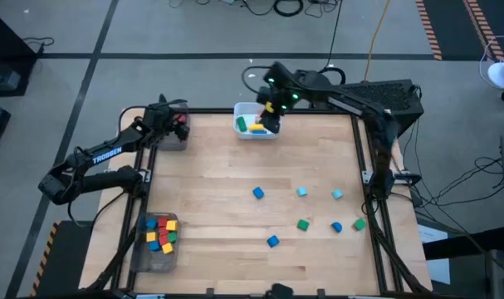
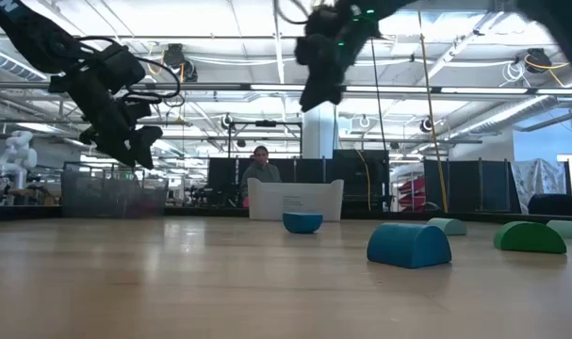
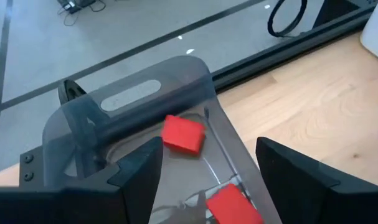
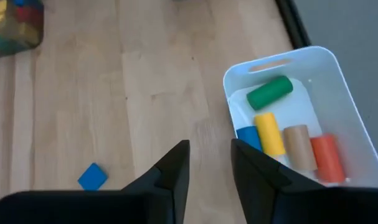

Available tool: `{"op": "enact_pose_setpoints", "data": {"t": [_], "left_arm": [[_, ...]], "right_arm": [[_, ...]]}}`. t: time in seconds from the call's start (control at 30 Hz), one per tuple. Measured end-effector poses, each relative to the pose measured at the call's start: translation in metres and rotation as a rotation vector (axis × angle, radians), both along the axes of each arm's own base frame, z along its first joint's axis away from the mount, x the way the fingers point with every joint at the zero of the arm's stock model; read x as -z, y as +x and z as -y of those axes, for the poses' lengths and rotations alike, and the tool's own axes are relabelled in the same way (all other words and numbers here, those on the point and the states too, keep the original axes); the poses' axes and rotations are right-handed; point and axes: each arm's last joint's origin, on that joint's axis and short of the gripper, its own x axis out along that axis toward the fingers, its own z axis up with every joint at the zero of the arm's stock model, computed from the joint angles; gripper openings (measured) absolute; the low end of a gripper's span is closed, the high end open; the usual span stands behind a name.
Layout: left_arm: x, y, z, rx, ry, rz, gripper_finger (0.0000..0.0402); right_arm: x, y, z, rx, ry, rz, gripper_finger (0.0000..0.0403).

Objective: Sort blocks by size
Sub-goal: Put the dark blue semicircle block into the top black bin

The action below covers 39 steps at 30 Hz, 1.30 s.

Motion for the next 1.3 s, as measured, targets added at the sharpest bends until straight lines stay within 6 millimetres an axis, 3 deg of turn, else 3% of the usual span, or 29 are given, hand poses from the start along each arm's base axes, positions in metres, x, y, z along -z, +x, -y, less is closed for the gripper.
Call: {"op": "enact_pose_setpoints", "data": {"t": [0.33, 0.6, 0.83, 1.07, 1.3], "left_arm": [[-0.003, 0.001, -0.002, -0.002, 0.031, 0.019, 0.026], [-0.003, 0.001, -0.002, -0.001, 0.037, 0.023, 0.0261], [-0.003, 0.001, -0.002, -0.002, 0.035, 0.022, 0.0261], [-0.002, 0.002, -0.002, 0.006, 0.021, 0.022, 0.0261], [-0.003, 0.004, -0.002, 0.033, 0.022, 0.049, 0.0261]], "right_arm": [[0.035, -0.078, -0.048, 0.148, 0.005, 0.222, 0.0078], [0.082, -0.114, -0.086, 0.195, 0.081, 0.307, 0.0077], [0.115, -0.121, -0.111, 0.192, 0.167, 0.307, 0.0077], [0.129, -0.119, -0.137, 0.11, 0.205, 0.259, 0.0077], [0.142, -0.107, -0.156, -0.064, 0.137, 0.255, 0.0079]]}}
